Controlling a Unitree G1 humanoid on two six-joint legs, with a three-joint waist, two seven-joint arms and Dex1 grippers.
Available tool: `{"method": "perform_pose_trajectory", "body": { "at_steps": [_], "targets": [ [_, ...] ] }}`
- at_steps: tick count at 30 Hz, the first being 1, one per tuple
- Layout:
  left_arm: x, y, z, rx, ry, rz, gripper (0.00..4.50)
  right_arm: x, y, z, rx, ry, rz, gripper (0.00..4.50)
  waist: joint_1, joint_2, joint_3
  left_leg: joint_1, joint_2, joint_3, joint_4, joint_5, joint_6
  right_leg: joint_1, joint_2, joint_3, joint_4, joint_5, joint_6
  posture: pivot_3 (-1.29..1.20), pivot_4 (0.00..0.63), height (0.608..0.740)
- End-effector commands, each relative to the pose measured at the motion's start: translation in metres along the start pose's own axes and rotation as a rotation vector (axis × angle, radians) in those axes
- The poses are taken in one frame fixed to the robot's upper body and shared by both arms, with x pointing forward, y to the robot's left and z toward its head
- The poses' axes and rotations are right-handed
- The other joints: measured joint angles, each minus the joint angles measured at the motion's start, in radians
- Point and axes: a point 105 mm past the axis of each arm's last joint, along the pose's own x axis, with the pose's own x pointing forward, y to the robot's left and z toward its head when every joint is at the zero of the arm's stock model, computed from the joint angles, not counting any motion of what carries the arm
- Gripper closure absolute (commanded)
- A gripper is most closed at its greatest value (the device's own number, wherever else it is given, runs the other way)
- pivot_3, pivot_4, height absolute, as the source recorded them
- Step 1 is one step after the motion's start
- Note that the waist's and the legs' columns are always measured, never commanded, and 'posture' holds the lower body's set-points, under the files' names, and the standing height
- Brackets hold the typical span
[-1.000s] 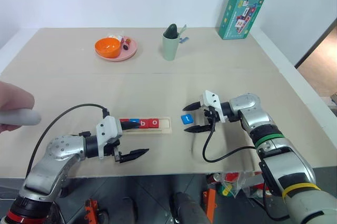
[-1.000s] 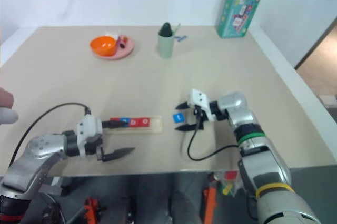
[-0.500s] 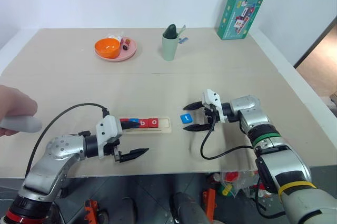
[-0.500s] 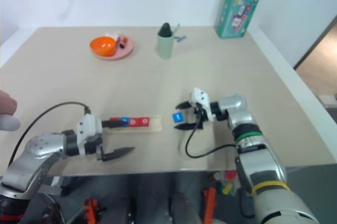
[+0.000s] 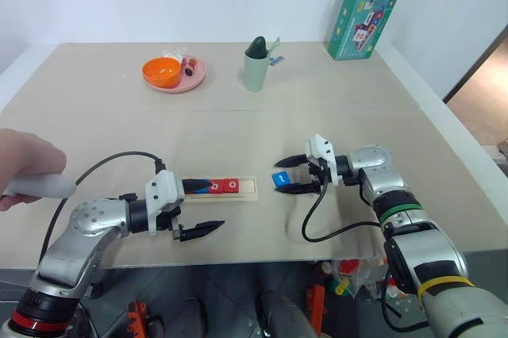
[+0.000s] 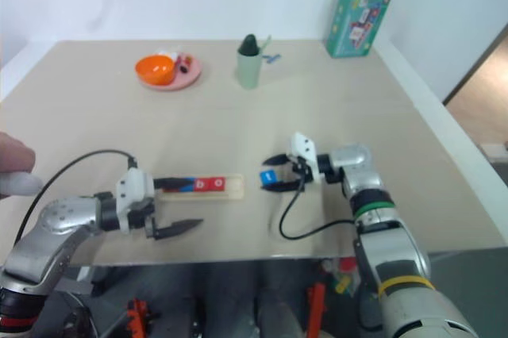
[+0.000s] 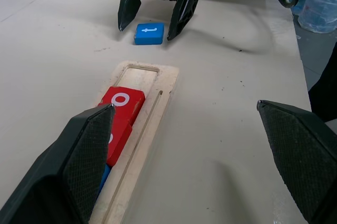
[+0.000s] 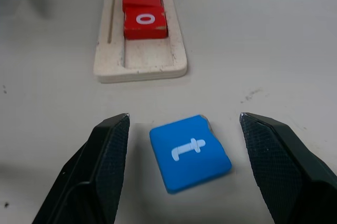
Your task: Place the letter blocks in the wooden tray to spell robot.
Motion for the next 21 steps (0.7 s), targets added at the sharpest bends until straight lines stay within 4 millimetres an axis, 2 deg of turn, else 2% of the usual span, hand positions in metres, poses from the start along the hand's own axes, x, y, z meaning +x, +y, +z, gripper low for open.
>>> {"method": "perform_pose_trajectory", "body": {
  "at_steps": [1,8,12,15,21],
  "targets": [
    [0.0,0.002,0.006,0.025,-0.016,-0.003,0.0,-0.006,-0.007,0.003,-0.03,0.01,-0.033,1.07,0.0,0.0,0.0,0.0,0.0,0.0,0.0,0.0,0.0,0.0,0.0,0.0,0.0,0.0,0.0,0.0,0.15,0.74],
    [-0.001,0.001,0.005,0.021,-0.012,0.001,0.0,-0.003,-0.008,-0.002,-0.018,0.033,-0.047,1.07,0.0,0.0,0.0,0.0,0.0,0.0,0.0,0.0,0.0,0.0,0.0,0.0,0.0,0.0,0.0,0.0,0.15,0.74],
    [-0.002,0.0,0.004,0.02,-0.007,0.003,0.0,0.0,-0.008,-0.002,-0.012,0.03,-0.039,2.18,-0.001,0.0,0.0,0.002,0.0,0.0,0.001,0.0,0.0,0.001,0.0,0.0,0.0,0.001,0.001,0.0,0.15,0.74],
    [-0.003,0.0,0.004,0.02,-0.006,0.004,0.0,0.001,-0.006,-0.003,-0.006,0.029,-0.029,3.19,-0.001,0.0,0.0,0.003,0.0,0.0,0.001,0.001,0.001,0.003,0.0,0.0,0.0,0.001,-0.001,0.0,0.15,0.74],
    [-0.002,0.0,0.003,0.019,-0.005,0.001,0.0,0.007,-0.004,-0.001,-0.002,0.007,-0.021,3.29,-0.002,0.0,0.0,0.013,0.0,0.001,0.0,0.001,0.001,0.012,0.0,0.001,0.0,-0.002,-0.004,0.0,0.15,0.74]
  ]
}}
